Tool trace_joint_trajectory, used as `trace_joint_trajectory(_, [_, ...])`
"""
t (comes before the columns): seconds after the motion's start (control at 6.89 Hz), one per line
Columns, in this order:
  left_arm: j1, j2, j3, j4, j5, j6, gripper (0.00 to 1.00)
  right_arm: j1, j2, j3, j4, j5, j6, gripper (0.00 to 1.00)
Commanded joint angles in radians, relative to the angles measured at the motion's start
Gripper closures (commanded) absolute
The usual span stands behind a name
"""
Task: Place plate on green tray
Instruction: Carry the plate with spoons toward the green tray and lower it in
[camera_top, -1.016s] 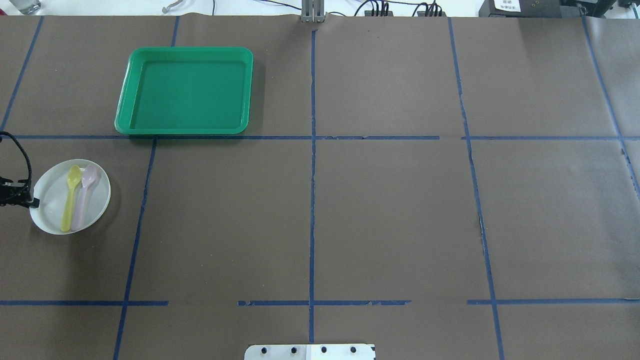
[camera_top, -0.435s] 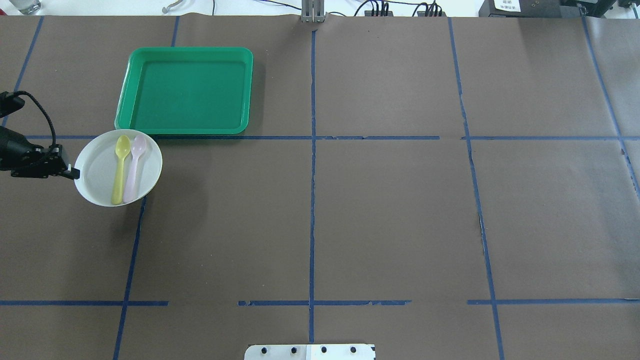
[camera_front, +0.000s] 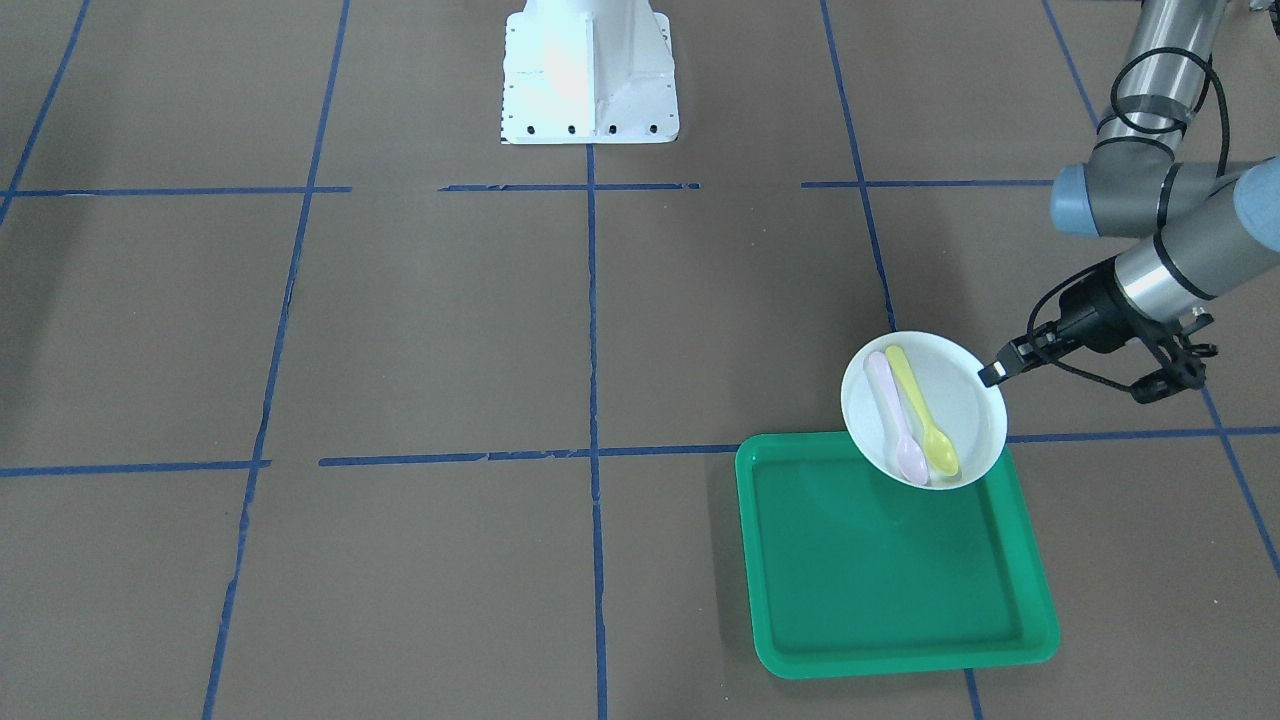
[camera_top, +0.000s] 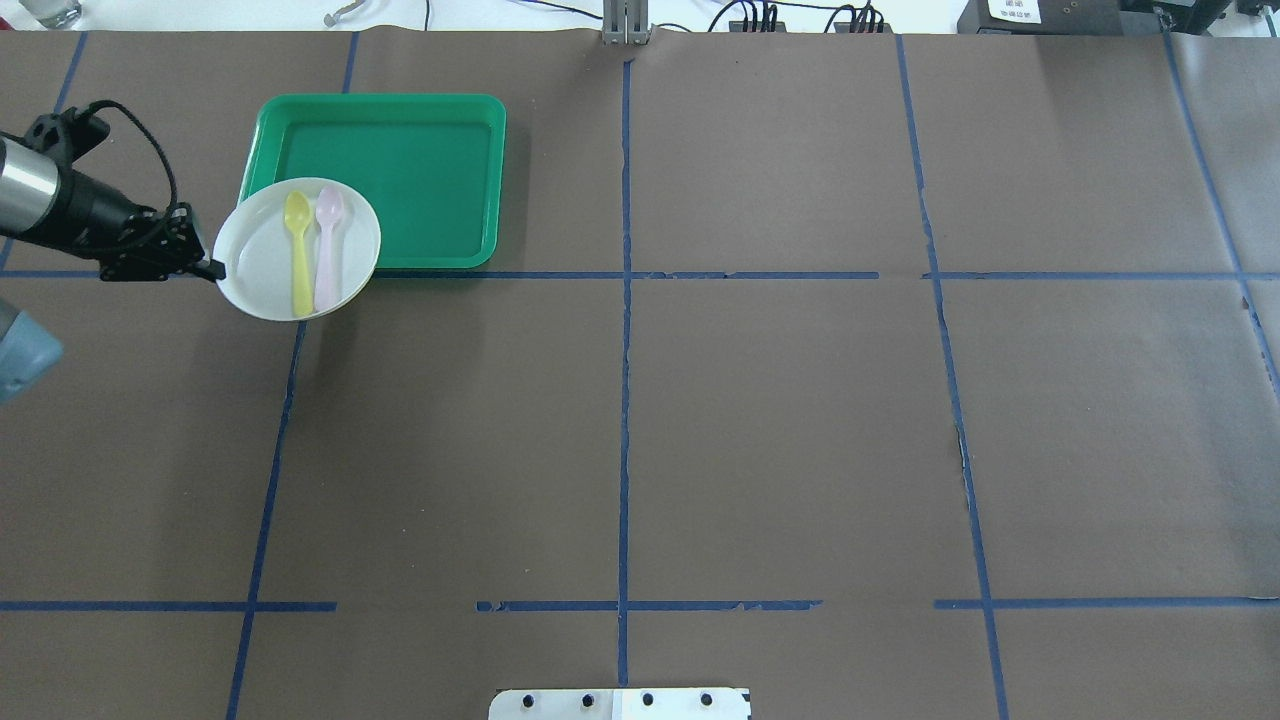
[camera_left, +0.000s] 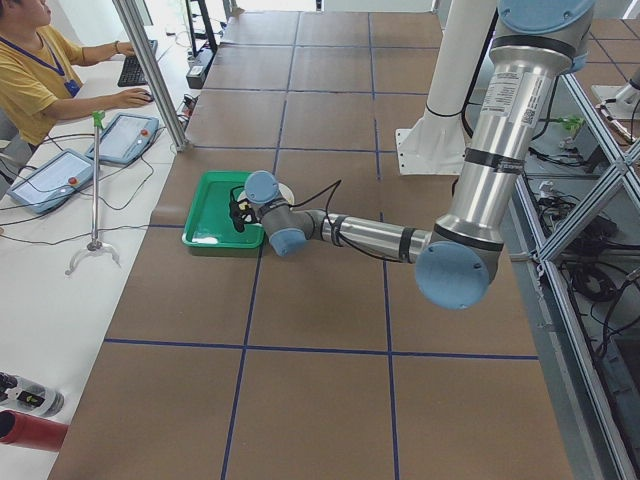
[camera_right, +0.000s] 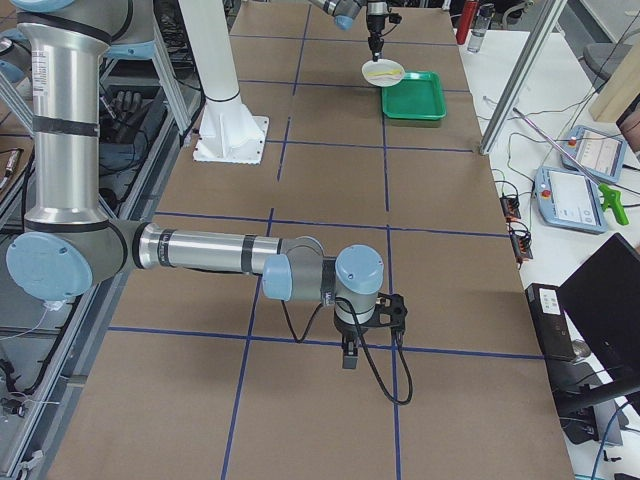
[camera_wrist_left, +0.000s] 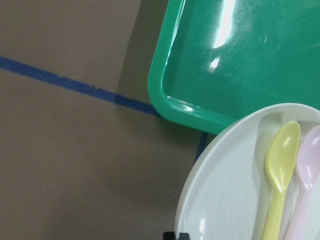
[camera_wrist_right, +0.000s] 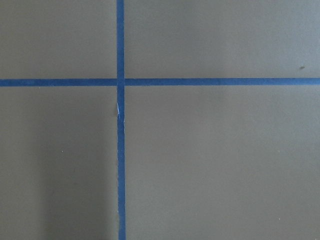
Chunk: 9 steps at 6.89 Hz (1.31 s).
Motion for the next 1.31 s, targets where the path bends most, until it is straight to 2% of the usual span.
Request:
trace_joint_trajectory(0.0, [-0.003, -0.161, 0.198, -0.001, 0.088, -0.060, 1.00, 0.000, 0.000, 0.000, 0.000, 0.000, -0.002, 0.00])
trace_joint_trajectory(0.15, [0.000, -0.212, 0.280, -0.022, 0.104, -0.060, 1.00, 0.000, 0.000, 0.000, 0.000, 0.001, 0.000, 0.00])
trace_joint_trajectory(0.29, [0.006, -0.218, 0.296, -0.047, 0.105, -0.060, 1.00, 0.000, 0.000, 0.000, 0.000, 0.000, 0.000, 0.00])
trace_joint_trajectory(0.44, [0.010, -0.258, 0.335, -0.049, 0.145, -0.062, 1.00, 0.000, 0.000, 0.000, 0.000, 0.001, 0.000, 0.00])
trace_joint_trajectory(0.58, [0.014, -0.255, 0.337, -0.088, 0.147, -0.062, 0.38, 0.000, 0.000, 0.000, 0.000, 0.001, 0.000, 0.00])
trace_joint_trajectory(0.73, [0.014, -0.247, 0.330, -0.114, 0.148, -0.063, 0.03, 0.000, 0.000, 0.000, 0.000, 0.001, 0.000, 0.00])
trace_joint_trajectory(0.87, [0.014, -0.208, 0.290, -0.112, 0.148, -0.056, 0.01, 0.000, 0.000, 0.000, 0.000, 0.000, 0.000, 0.00])
trace_joint_trajectory(1.02, [0.009, -0.118, 0.179, -0.101, 0.139, -0.043, 0.01, 0.000, 0.000, 0.000, 0.000, 0.000, 0.000, 0.00])
trace_joint_trajectory(1.16, [-0.011, -0.055, 0.119, -0.080, 0.135, 0.013, 0.01, 0.000, 0.000, 0.000, 0.000, 0.000, 0.000, 0.00])
